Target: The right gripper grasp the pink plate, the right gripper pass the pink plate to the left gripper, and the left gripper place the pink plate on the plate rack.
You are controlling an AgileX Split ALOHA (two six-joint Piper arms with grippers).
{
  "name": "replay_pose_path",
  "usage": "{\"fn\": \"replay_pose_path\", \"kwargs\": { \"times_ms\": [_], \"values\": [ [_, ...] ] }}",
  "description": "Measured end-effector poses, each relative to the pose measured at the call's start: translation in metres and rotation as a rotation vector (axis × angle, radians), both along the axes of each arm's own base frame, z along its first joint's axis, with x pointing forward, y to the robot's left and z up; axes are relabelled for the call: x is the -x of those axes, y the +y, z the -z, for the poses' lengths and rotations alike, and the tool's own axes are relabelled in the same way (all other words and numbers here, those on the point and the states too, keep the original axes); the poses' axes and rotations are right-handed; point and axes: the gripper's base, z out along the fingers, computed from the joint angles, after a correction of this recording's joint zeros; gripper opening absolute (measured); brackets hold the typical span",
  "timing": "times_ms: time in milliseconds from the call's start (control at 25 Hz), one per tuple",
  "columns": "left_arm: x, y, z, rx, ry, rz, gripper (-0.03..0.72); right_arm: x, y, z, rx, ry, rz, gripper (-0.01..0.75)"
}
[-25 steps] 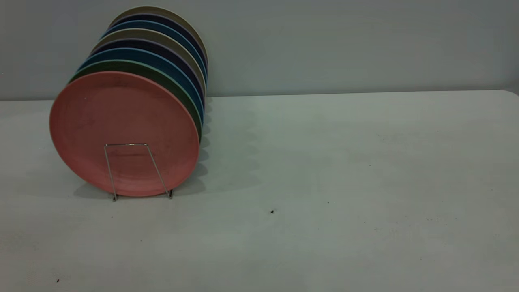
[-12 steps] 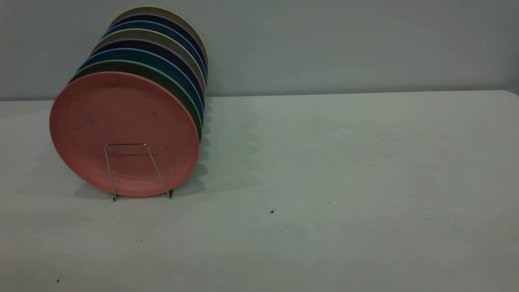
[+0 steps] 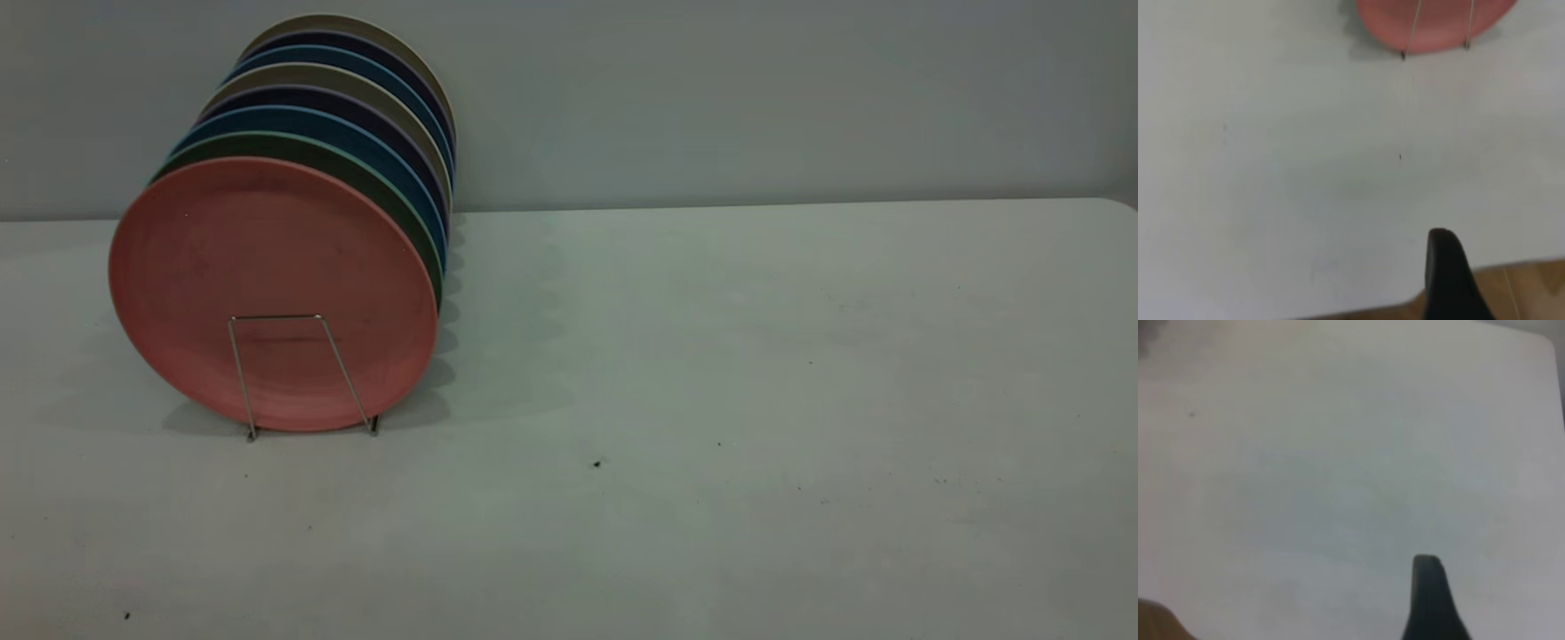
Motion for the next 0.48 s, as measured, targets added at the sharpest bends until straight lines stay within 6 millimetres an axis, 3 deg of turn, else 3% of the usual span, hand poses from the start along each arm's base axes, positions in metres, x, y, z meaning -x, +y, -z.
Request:
{"fn": "replay_pose_path", "kwargs": {
  "times_ms": [480],
  "values": [
    [0.0013, 0.0071, 0.0084, 0.004, -0.025, -0.108, 0.446, -0.0019, 0.0022, 0.0060, -0.014, 0.026, -0.012, 0.463]
  ]
}}
